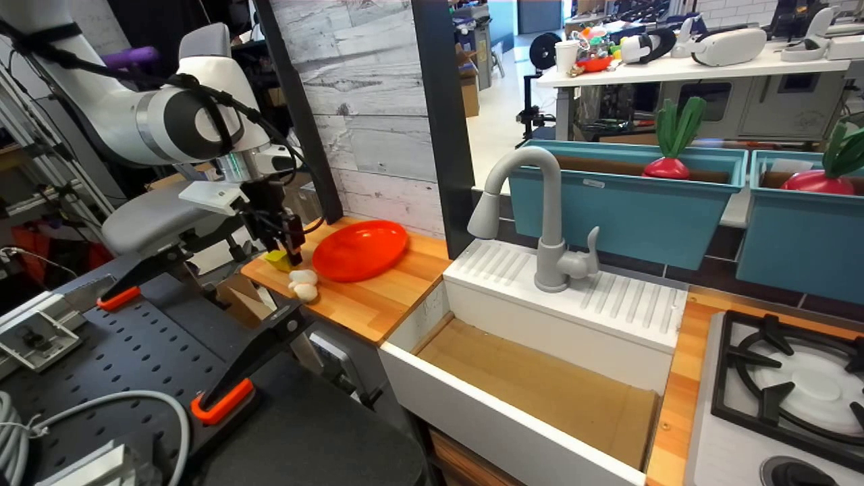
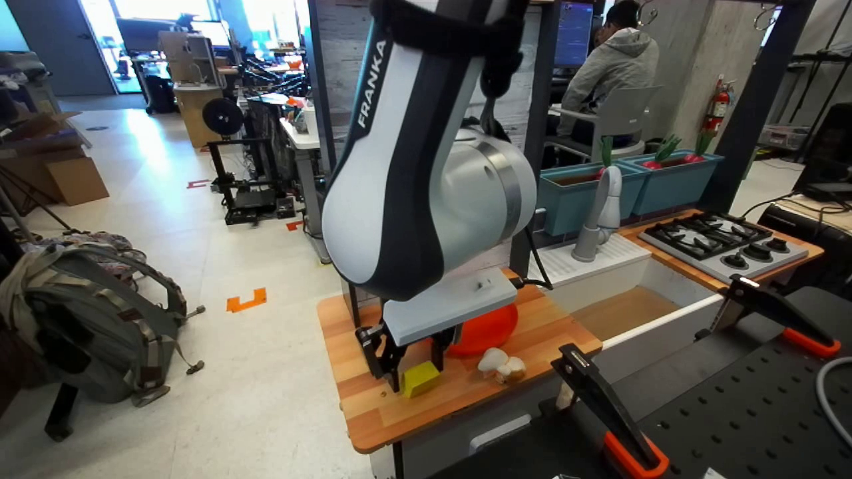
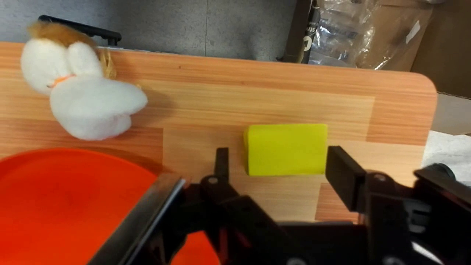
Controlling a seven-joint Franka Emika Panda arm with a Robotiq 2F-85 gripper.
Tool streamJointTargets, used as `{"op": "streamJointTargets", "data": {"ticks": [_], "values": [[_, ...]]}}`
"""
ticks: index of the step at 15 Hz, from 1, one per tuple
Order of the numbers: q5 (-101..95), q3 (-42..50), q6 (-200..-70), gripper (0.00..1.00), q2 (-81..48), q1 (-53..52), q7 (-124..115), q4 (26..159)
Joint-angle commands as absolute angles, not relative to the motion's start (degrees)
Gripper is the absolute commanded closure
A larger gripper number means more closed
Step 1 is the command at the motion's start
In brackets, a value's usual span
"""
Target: Pick up the yellow object from the counter and put it on the plate, then put it on the counter again
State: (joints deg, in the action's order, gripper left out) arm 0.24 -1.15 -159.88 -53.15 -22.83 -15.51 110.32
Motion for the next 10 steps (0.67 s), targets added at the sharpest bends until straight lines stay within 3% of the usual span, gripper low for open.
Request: {"op": "streamJointTargets", "data": {"ticks": [1,7,10], "values": [[-0.38,-0.04,-160.18,0.02,-53.18,-24.32,-16.52,110.02],[0.73,-1.88,-166.01,0.0,-45.53,-24.22,-16.63,118.2],[0.35,-1.78,-163.36,0.0,-49.25,-23.66,-15.68,113.71]]}}
